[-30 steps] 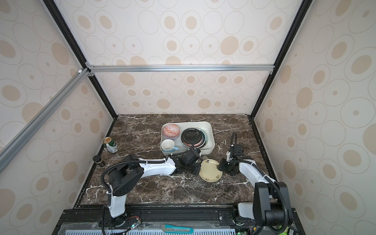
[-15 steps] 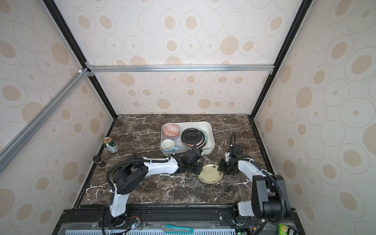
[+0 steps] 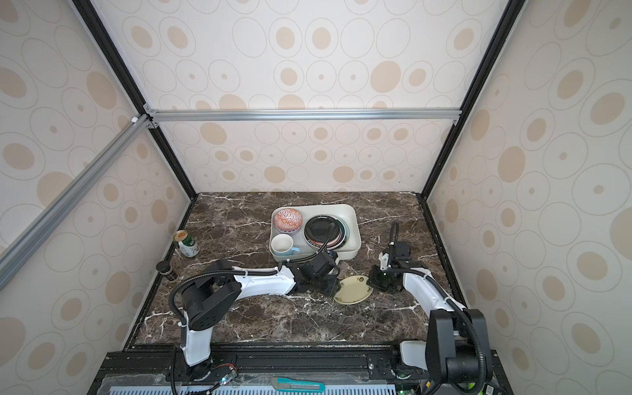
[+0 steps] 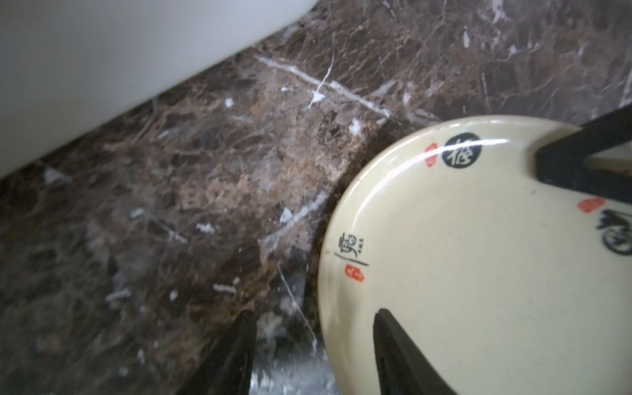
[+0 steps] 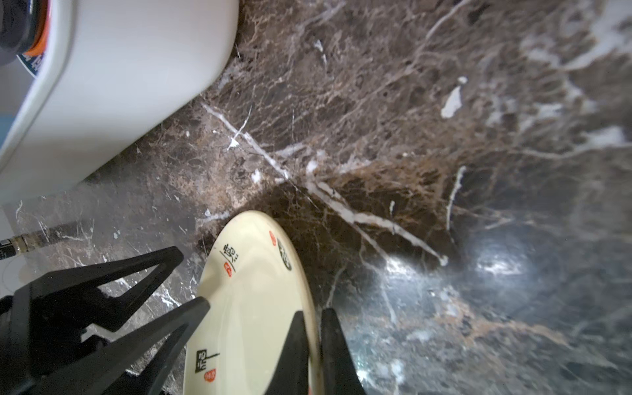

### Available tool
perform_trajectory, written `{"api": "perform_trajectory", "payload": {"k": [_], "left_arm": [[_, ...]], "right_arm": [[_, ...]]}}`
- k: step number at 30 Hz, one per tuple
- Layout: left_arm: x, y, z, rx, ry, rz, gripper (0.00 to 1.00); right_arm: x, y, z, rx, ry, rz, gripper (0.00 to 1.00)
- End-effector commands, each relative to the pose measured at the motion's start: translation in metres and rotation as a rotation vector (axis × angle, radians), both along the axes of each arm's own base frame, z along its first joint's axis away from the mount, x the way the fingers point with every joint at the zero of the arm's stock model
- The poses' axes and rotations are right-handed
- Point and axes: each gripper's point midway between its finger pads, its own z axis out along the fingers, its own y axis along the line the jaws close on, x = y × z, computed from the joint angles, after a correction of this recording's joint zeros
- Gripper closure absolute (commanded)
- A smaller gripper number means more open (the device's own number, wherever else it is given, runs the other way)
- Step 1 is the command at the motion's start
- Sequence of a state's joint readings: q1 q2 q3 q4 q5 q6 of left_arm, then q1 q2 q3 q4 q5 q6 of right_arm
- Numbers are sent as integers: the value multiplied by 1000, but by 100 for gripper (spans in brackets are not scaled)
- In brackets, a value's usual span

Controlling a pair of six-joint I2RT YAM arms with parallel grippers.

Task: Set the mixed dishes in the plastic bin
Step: 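Hold the cream plate with the left gripper and close the right gripper on its rim, then lift the cream plate with the right gripper onto the dark plate in the bin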

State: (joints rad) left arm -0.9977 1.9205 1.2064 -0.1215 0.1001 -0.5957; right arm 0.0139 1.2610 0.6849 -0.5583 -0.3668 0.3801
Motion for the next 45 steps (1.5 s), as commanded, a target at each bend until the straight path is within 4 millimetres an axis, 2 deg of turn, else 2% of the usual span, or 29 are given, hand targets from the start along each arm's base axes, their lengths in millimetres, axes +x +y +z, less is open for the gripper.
{"api": "perform_trajectory", "payload": {"k": [1,5,10,14,17,19,24,27,29,34,39,45], "left_arm": [[2,12,41,-31,-72,31,29],[-4,31,67,-62,-108,63,21],[-12,60,95,-77,-155,108,18],[-17,83,123,-101,-203,136,13],[-17,99,139,-173,-189,143,1],[-12,115,149,-221,-184,170,1],[7,175,167,-213,-230,299,1],[16,202,174,-180,-255,354,1],[21,212,177,-165,-265,375,1],[40,226,179,-143,-280,408,1],[65,231,168,-121,-258,418,1],[85,236,154,-108,-230,424,1]], "right_arm": [[-7,-4,16,-27,-6,-4,97],[-11,-5,31,-30,-33,-9,97],[-9,-4,58,-27,-83,-8,97],[3,-4,83,-24,-128,-13,97],[18,-4,100,-17,-155,-21,97],[30,-2,108,-7,-166,-23,96],[71,10,121,-9,-183,-6,97],[101,22,121,-25,-177,16,97],[122,29,122,-30,-186,23,97],[182,46,119,-54,-200,56,97],[238,66,96,-78,-200,92,97],[280,96,76,-67,-220,134,97]]}}
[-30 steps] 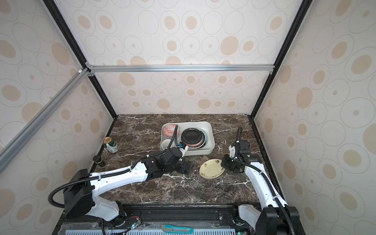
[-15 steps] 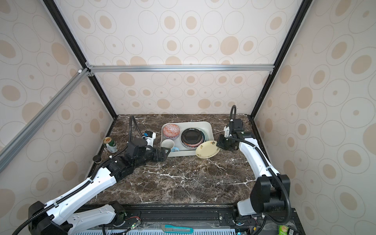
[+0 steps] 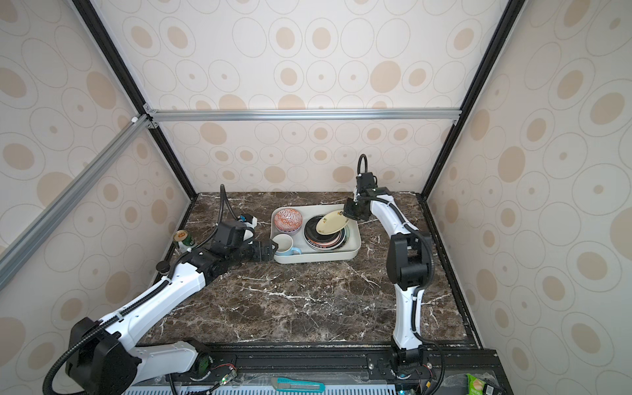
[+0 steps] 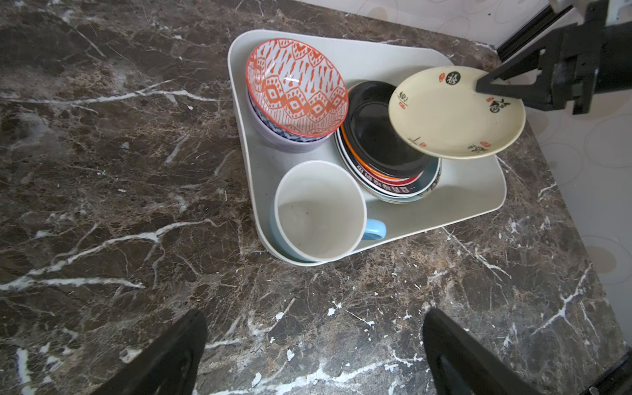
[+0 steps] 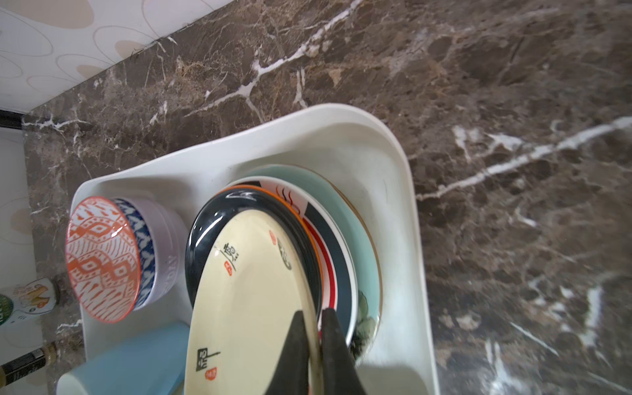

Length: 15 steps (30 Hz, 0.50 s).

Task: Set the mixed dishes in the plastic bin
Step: 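Lift the cream plate with the right gripper onto the dark plate in the bin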

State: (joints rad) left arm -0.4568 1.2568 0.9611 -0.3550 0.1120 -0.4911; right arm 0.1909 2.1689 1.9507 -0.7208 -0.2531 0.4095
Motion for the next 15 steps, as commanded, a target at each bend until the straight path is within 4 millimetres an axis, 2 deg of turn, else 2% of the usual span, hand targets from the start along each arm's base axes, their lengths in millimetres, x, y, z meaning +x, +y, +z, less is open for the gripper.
{"api": "perform_trajectory", "payload": {"k": [1,7,11,15], "left_arm": [[15,-1,18,-15,-49,-27,1],[23,7,6,-19,-28,-19,1],[25,8,-1,-28,-14,-25,1],[24,8,-6,-35,-8,-33,1]], "right_arm": [[14,20,4,6,-23,39,97],[33,38,-3,6,-30,66,96],[31,43,-11,-16,-12,79,94],[22,46,-22,-41,16,86,86]]}}
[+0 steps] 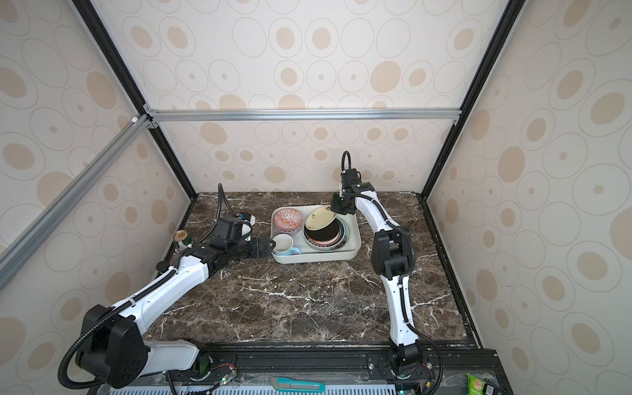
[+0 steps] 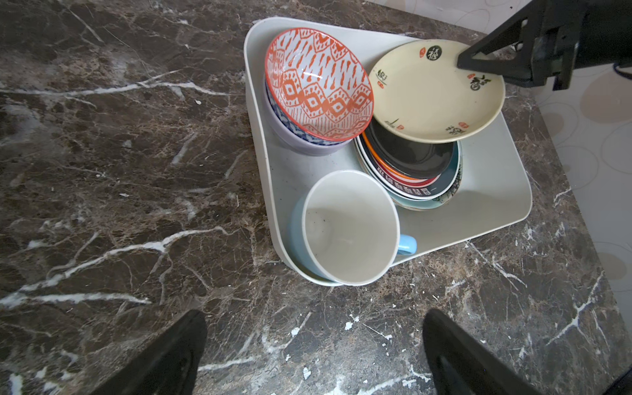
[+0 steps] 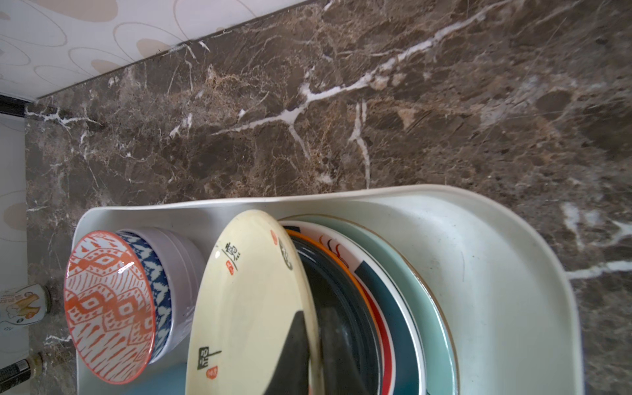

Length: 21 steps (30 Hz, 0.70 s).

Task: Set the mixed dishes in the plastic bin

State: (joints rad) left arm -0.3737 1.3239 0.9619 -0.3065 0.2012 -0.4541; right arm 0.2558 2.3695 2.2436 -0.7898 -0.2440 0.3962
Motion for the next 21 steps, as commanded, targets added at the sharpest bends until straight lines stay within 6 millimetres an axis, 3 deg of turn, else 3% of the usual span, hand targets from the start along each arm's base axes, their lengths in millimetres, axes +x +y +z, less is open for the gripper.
{"api": "perform_trajectory", "payload": {"k": [1,10,11,15,21], "left_arm": [[5,-2,8,-13,-34,-25,1],[-5,3,8,-23,-39,-35,1],[-6,4,8,-23,-41,-35,1],[-9,5,10,-34,-51,-38,1],[-10,6,8,-40,-45,-37,1]], "right_arm": [[-13,2,-17,-40,53,13,86],[-28,-4,-34,-73,113,2,70],[-34,9,-33,-82,113,29,67],[-37,7,-28,-108,109,36,52],[-42,3,-16,-144,94,41,44]]}}
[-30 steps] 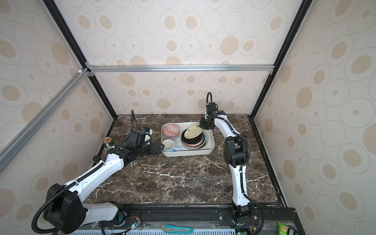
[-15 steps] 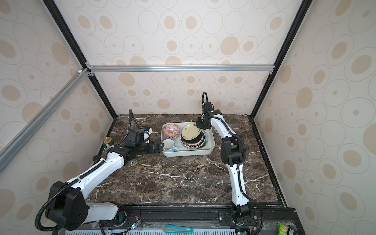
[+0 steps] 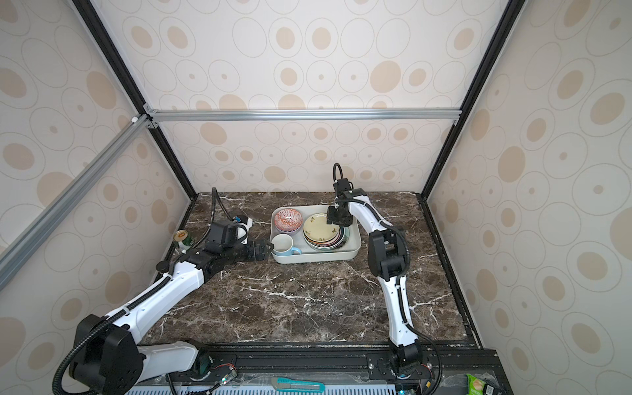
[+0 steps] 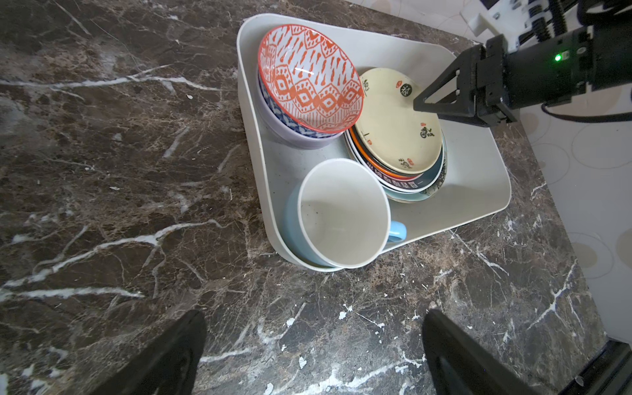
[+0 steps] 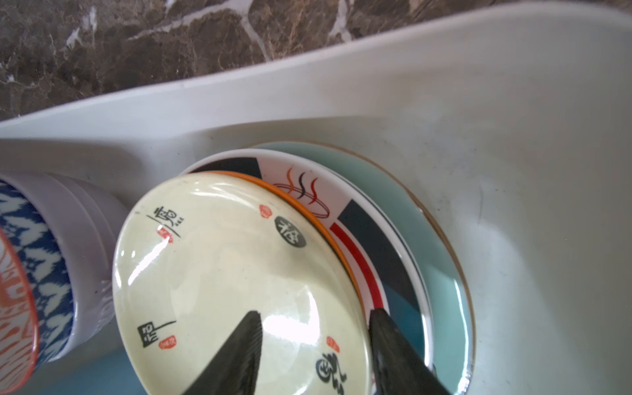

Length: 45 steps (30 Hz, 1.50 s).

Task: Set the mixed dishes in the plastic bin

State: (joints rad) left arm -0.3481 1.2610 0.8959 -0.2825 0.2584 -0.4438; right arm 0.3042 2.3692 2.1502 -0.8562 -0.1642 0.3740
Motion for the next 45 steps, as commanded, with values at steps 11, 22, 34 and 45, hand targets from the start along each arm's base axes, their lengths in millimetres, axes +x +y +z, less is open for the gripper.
{"api": "perform_trajectory", "payload": {"k": [11,22,34,45], "left_arm": [[2,15,19,27,-71,41,1],[-4,60,28,130,-167,239,1],[-48,97,2,116,-146,419,1],[-50,138,1,117,-376,638,1]], "right_arm": [[-35,-24,98,-94,-140,39,0],[-141,-90,119,-224,-231,-32,0],[-203,-117,67,-180,-195,-140,13],[-205,-169,39,-358,-252,-258,0]]}}
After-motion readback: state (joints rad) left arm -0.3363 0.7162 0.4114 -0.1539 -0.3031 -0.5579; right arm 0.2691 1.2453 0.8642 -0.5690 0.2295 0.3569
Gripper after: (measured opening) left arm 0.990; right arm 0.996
